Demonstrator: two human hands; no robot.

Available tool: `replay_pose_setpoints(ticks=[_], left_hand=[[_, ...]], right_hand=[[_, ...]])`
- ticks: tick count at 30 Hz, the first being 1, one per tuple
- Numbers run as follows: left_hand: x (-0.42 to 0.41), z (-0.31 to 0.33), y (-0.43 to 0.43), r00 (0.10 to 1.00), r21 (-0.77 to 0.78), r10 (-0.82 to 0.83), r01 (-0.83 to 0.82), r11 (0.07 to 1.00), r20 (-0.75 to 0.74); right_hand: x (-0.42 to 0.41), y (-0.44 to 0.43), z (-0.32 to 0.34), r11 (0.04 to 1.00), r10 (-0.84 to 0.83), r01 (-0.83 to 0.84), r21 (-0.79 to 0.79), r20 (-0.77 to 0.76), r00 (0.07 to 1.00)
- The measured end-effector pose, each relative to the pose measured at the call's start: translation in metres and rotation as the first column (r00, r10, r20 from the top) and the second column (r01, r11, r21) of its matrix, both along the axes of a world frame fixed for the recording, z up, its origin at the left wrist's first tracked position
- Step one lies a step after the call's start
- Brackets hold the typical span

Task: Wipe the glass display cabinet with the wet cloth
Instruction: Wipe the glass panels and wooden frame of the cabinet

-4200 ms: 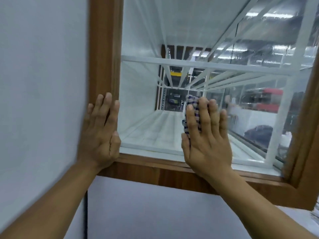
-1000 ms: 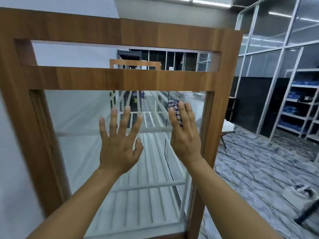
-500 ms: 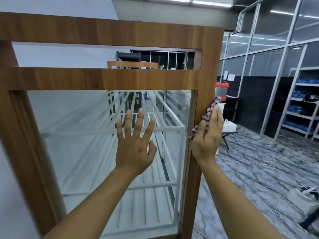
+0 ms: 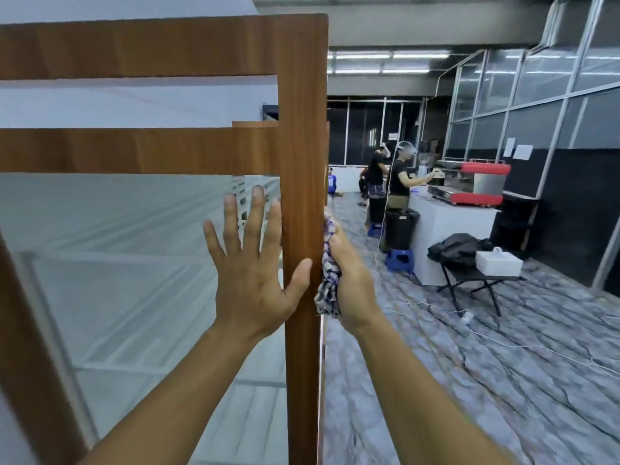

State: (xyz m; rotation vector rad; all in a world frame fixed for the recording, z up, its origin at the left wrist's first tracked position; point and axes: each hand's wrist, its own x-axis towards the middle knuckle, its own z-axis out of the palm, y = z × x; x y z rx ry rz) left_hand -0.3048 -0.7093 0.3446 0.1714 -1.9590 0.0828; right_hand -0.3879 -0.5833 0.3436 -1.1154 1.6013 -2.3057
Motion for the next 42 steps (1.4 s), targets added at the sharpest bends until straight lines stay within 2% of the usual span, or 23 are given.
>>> replay_pose_setpoints(ticks=[5, 8, 12, 16, 18, 21, 24, 27, 29, 32, 35, 37, 40, 42], left_hand=[[-0.008, 0.001, 0.015, 0.998, 0.064, 0.042, -0.039, 0.997, -0.054], [-0.011, 0.008, 0.018, 0.995, 0.056, 0.068, -0.064, 0.996, -0.074], [-0.018, 0.011, 0.022, 0.990, 0.047, 0.080, -0.075, 0.996, -0.118], [-0.023, 0.009, 0.021, 0.986, 0.043, 0.067, -0.061, 0.997, -0.153], [-0.024, 0.009, 0.020, 0.984, 0.042, 0.081, -0.076, 0.996, -0.157], [-0.022, 0.010, 0.024, 0.983, 0.027, 0.100, -0.097, 0.995, -0.152], [-0.019, 0.011, 0.022, 0.979, -0.009, 0.143, -0.145, 0.989, -0.148], [-0.015, 0.011, 0.021, 0.967, -0.063, 0.213, -0.223, 0.973, -0.137], [-0.014, 0.013, 0.023, 0.958, -0.090, 0.254, -0.267, 0.960, -0.132], [-0.017, 0.013, 0.029, 0.952, -0.122, 0.276, -0.292, 0.949, -0.135], [-0.021, 0.015, 0.031, 0.952, -0.148, 0.267, -0.288, 0.946, -0.149], [-0.022, 0.018, 0.034, 0.952, -0.142, 0.268, -0.288, 0.947, -0.144], [-0.025, 0.019, 0.047, 0.924, -0.101, 0.355, -0.370, 0.924, -0.141], [-0.026, 0.018, 0.055, 0.890, -0.096, 0.434, -0.448, 0.889, -0.138]], right_hand=[[-0.027, -0.011, -0.019, 0.990, 0.114, -0.113, 0.082, -0.018, 0.993], [-0.043, -0.021, -0.009, 0.988, 0.085, -0.075, 0.132, -0.066, 0.994], [-0.047, -0.024, 0.016, 0.995, 0.078, -0.063, 0.079, -0.199, 0.977], [-0.051, -0.026, -0.007, 0.990, 0.139, -0.136, 0.034, -0.314, 0.939], [-0.064, -0.032, -0.021, 0.993, 0.118, -0.110, 0.045, -0.303, 0.946], [-0.082, -0.044, -0.011, 0.997, 0.040, -0.024, 0.077, -0.208, 0.977], [-0.080, -0.054, 0.004, 0.999, 0.017, -0.031, -0.045, -0.287, 0.958], [-0.076, -0.056, 0.000, 0.951, 0.094, -0.205, -0.230, -0.419, 0.903], [-0.086, -0.062, -0.016, 0.938, 0.109, -0.258, -0.232, -0.509, 0.854], [-0.113, -0.078, -0.031, 0.960, 0.001, -0.133, -0.245, -0.476, 0.879], [-0.122, -0.087, -0.014, 0.957, -0.088, -0.054, -0.287, -0.459, 0.884], [-0.113, -0.085, -0.001, 0.940, -0.118, -0.095, -0.327, -0.575, 0.810], [-0.107, -0.081, -0.009, 0.894, -0.187, -0.228, -0.386, -0.784, 0.592], [-0.120, -0.087, -0.022, 0.878, -0.249, -0.239, -0.415, -0.823, 0.511]])
